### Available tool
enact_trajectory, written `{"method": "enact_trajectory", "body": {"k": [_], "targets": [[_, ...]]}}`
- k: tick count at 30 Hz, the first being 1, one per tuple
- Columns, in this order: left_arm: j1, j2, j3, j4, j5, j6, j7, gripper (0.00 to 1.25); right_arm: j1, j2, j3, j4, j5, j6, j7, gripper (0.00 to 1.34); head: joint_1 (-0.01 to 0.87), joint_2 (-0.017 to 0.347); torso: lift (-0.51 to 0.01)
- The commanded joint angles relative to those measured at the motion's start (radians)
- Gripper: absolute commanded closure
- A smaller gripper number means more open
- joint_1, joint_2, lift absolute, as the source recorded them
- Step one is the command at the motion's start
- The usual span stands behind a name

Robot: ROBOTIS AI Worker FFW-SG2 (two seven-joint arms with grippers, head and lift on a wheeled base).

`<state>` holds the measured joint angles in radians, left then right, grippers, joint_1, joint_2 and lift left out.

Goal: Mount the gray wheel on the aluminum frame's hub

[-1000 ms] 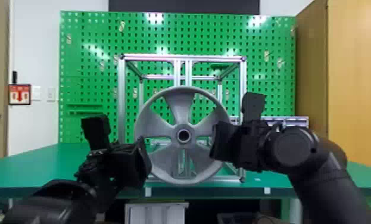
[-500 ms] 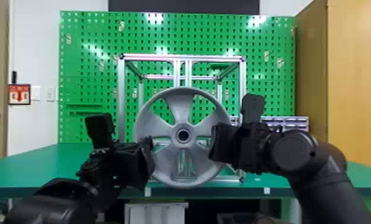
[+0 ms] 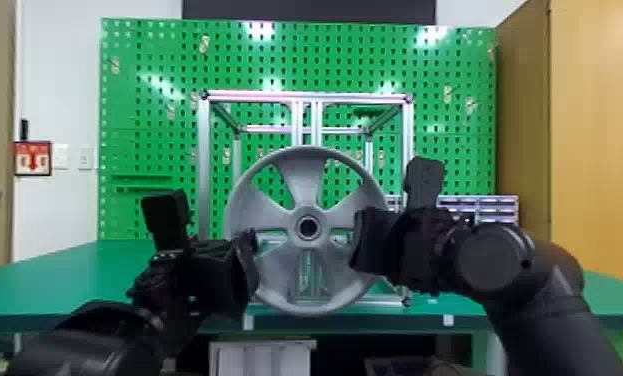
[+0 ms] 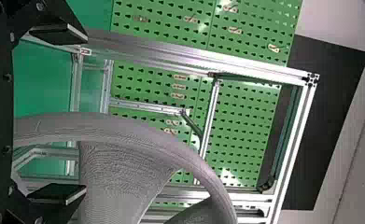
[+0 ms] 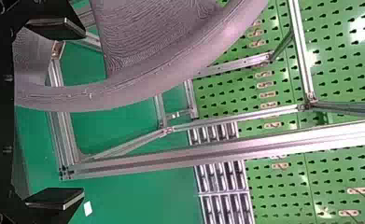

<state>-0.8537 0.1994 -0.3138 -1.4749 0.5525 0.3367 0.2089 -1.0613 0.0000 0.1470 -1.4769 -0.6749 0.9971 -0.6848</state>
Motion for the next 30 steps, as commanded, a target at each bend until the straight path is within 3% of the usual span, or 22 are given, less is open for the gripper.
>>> {"method": "enact_trajectory", "body": {"k": [1, 18, 22, 30], "targets": [[0.012, 0.000, 0.008, -0.015, 0.001, 0.001, 0.000, 0.15, 0.021, 0.001, 0.000, -0.046, -0.002, 0.000, 0.001, 0.10, -0.005, 0.006, -0.499], [0.136, 0.043, 0.065, -0.185, -0.048, 0.024, 0.007, 0.16, 0.211, 0.001, -0.003, -0.306, -0.042, -0.034, 0.033, 0.09, -0.005, 0.006, -0.499], [0.183, 0.060, 0.073, -0.237, -0.055, 0.031, 0.007, 0.16, 0.280, 0.001, -0.003, -0.367, -0.006, -0.060, 0.076, 0.09, -0.005, 0.006, -0.499], [0.306, 0.086, 0.105, -0.329, -0.097, 0.050, 0.009, 0.16, 0.417, -0.029, -0.023, -0.441, 0.075, -0.103, 0.154, 0.09, -0.005, 0.006, -0.499]]}}
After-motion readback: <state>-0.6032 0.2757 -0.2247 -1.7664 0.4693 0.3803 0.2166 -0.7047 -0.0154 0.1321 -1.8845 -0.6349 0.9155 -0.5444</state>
